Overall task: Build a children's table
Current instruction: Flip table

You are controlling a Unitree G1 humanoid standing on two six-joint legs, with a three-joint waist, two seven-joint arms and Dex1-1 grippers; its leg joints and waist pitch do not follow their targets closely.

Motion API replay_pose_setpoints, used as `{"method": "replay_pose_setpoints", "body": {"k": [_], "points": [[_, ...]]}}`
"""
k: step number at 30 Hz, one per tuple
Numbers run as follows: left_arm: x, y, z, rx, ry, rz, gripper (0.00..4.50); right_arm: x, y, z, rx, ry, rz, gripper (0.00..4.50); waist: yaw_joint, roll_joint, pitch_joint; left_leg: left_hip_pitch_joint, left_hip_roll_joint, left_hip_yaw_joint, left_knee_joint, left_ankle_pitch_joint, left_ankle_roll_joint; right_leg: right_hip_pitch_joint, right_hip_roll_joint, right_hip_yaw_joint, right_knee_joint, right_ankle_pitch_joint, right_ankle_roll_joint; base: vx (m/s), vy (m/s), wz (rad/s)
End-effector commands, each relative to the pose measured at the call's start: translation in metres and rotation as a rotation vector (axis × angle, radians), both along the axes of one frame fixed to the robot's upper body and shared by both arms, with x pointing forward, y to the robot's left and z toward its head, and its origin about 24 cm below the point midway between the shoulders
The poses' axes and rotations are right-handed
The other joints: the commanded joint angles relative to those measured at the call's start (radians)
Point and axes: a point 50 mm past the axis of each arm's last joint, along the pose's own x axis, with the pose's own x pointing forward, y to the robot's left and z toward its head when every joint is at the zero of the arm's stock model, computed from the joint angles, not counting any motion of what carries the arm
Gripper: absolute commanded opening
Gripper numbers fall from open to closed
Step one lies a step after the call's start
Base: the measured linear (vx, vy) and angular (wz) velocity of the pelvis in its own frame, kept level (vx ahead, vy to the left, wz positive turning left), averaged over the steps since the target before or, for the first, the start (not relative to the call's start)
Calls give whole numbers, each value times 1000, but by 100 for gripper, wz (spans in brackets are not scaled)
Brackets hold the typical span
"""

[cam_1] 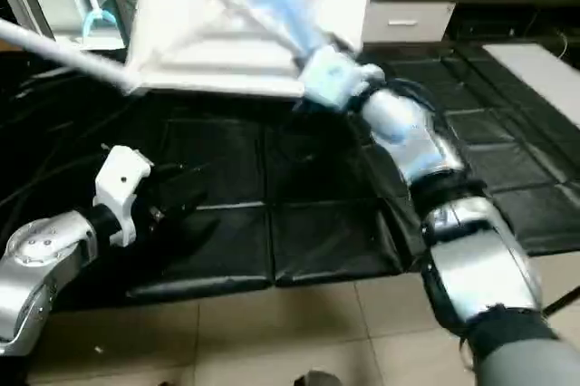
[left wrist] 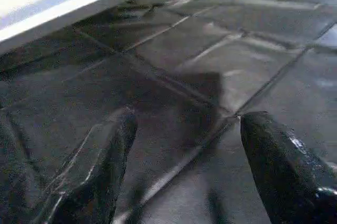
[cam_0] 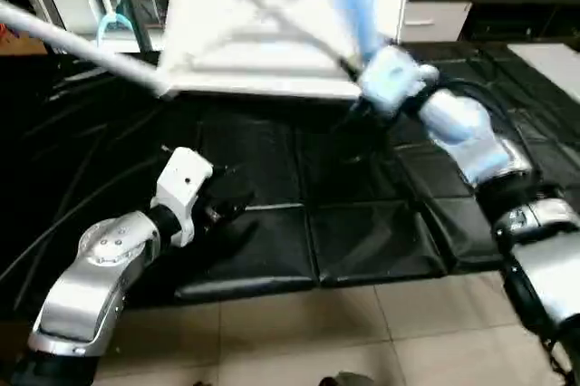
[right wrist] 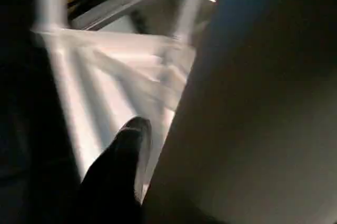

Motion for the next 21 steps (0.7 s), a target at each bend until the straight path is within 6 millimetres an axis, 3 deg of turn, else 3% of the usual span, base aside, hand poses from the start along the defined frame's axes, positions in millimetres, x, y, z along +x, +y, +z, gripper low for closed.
{"method": "replay_pose_setpoints", "body": {"k": [1,2,3,4,5,6,7,8,9,10,11,12,13,14,16,19,21], "points": [[-6,-4,13,-43,-26,-65,350,-2,-34,-52,-246,192,-134,187,-32,19,-39,56,-10,7,-66,-649,21,12,9,-61,-155,-717,47,22,52,-1],[-10,-7,15,-65,-21,-102,350,-2,-35,-55,-256,198,-147,187,-2,36,-38,-9,60,-13,-165,-766,14,108,-6,-29,44,-383,-57,22,52,-1],[-13,-9,16,-78,-16,-125,350,-2,-37,-57,-264,204,-157,187,25,28,-32,0,72,23,-199,-805,29,92,-10,0,85,-238,-90,0,0,0],[-17,-11,17,-85,-11,-146,350,-2,-39,-59,-271,204,-165,187,20,-5,-35,28,61,32,-174,-786,22,70,-11,21,59,-350,-77,-33,-63,14],[-19,-11,17,-85,-7,-156,350,-3,-40,-62,-286,203,-171,187,26,-38,-33,116,-28,57,-13,-671,-44,-60,-24,14,-126,-862,17,-33,-63,14],[-19,-8,15,-73,-3,-147,350,-4,-42,-65,-305,201,-175,187,18,-49,-41,109,-38,51,45,-514,-31,-68,-64,35,-147,-1045,60,-1,-37,21],[-19,-7,15,-66,-3,-140,350,-4,-42,-67,-315,199,-175,187,18,-49,-41,109,-38,51,45,-514,-31,-68,-64,35,-147,-1045,60,0,0,0],[-19,-4,13,-57,-1,-128,350,-5,-43,-71,-335,206,-175,187,33,-31,-56,58,-28,38,-10,-423,-41,-8,-50,26,-115,-927,63,0,0,0],[-19,-2,12,-52,3,-122,350,-7,-44,-74,-350,216,-177,187,25,-20,-59,30,-17,30,-41,-433,-48,8,-30,25,-88,-768,30,0,0,0],[-19,-1,12,-50,7,-123,350,-8,-45,-77,-360,223,-176,187,23,-18,-59,17,-11,25,-54,-434,-49,19,-28,28,-75,-691,9,0,0,0],[-20,0,13,-51,12,-129,350,-9,-46,-81,-378,235,-173,187,21,-13,-64,1,-5,21,-65,-406,-46,32,-28,37,-56,-565,-34,0,0,0],[-22,0,14,-51,17,-137,350,-11,-47,-85,-401,248,-168,187,15,-16,-64,-4,-6,25,-66,-383,-38,29,-26,44,-51,-491,-70,0,0,0],[-22,0,15,-51,17,-138,350,-11,-47,-86,-405,250,-167,187,12,-15,-60,-5,-7,28,-67,-385,-35,27,-25,46,-51,-482,-81,0,0,0],[-22,1,16,-49,17,-142,350,-12,-47,-89,-422,265,-162,187,5,-20,-55,-4,-9,30,-64,-407,-30,25,-25,48,-55,-511,-83,0,0,0],[-22,1,18,-52,13,-141,350,-14,-47,-94,-443,288,-159,186,-9,-19,-54,-2,-13,26,-63,-441,-25,25,-30,46,-64,-572,-71,0,0,0],[-22,-2,22,-65,4,-164,350,-16,-46,-98,-436,340,-145,184,-22,-18,-55,-16,-10,19,-71,-445,-23,40,-35,40,-63,-567,-64,0,0,0],[-21,-5,25,-68,-6,-172,350,-16,-44,-98,-416,368,-133,181,-29,-19,-52,-4,-10,20,-67,-484,-20,29,-36,37,-73,-591,-65,0,0,0]]}}
